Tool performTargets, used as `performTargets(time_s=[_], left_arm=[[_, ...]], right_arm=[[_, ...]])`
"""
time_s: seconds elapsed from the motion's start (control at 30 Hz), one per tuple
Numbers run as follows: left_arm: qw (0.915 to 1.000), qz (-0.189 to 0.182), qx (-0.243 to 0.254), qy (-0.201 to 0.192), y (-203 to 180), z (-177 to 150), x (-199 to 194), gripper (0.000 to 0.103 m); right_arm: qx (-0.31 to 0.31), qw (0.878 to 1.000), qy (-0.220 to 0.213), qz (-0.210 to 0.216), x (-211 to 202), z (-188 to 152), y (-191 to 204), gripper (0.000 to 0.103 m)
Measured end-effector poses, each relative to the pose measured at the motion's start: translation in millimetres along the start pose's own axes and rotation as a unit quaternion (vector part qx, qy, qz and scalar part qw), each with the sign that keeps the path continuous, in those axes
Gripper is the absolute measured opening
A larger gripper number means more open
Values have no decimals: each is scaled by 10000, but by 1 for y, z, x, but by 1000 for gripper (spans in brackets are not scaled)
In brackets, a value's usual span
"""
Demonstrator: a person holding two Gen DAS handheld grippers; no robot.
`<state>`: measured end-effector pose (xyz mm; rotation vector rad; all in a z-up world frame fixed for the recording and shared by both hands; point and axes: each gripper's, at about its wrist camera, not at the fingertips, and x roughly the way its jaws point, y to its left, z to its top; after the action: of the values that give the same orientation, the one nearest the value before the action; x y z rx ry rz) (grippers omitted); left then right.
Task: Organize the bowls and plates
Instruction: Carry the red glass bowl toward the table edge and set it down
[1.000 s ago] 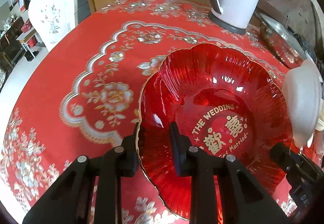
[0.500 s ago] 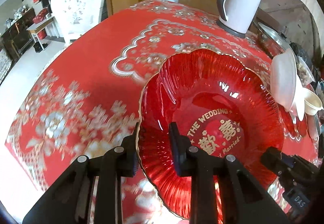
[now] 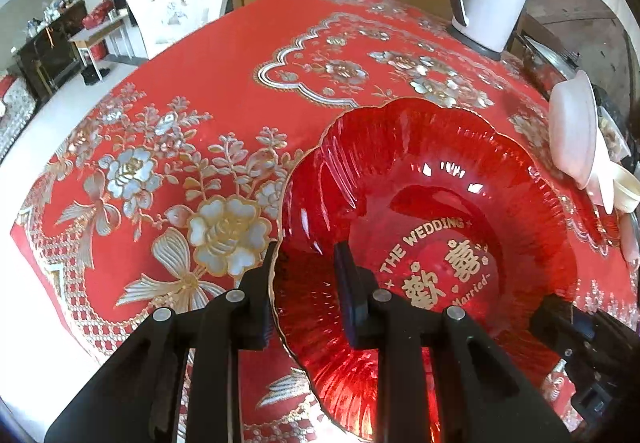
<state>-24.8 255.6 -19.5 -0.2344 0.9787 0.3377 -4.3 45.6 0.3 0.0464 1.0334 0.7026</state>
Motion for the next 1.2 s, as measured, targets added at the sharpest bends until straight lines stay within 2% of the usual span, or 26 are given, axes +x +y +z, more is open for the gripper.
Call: performTargets(time_s=[0.17, 0.23, 0.27, 0.33, 0.4, 0.67, 0.77, 0.93, 1.2], left_arm=[[9994, 256, 90, -204, -3, 0, 2, 26], [9986, 391, 176, -314, -3, -1, 1, 30], [9980, 479, 195, -358, -3, -2, 0, 32], [9969, 579, 207, -483, -2, -2, -4, 46], [9957, 658, 192, -624, -1, -1, -9, 53], [9860, 941, 236, -1356, -9, -2, -47, 62], [9809, 939, 297, -1676, -20, -4, -67, 62], [9696, 834, 471, -2251, -46, -7, -102, 73], [9606, 442, 798, -2625, -95, -8, -134, 77]], right_arm=[[88, 9999, 5, 144, 1, 0, -3, 36], [156, 9997, -9, 193, -2, -1, -6, 44], [164, 9997, -52, 144, -6, -1, -9, 48], [139, 9997, -172, -37, -13, -1, -11, 51], [165, 9995, -259, -96, -20, -2, -15, 51], [53, 9960, -775, -450, -54, -8, -21, 58], [-4, 9930, -998, -638, -69, -8, -22, 59], [-88, 9831, -1491, -1060, -99, -9, -27, 65], [20, 9764, -1766, -1245, -130, -10, -46, 66]])
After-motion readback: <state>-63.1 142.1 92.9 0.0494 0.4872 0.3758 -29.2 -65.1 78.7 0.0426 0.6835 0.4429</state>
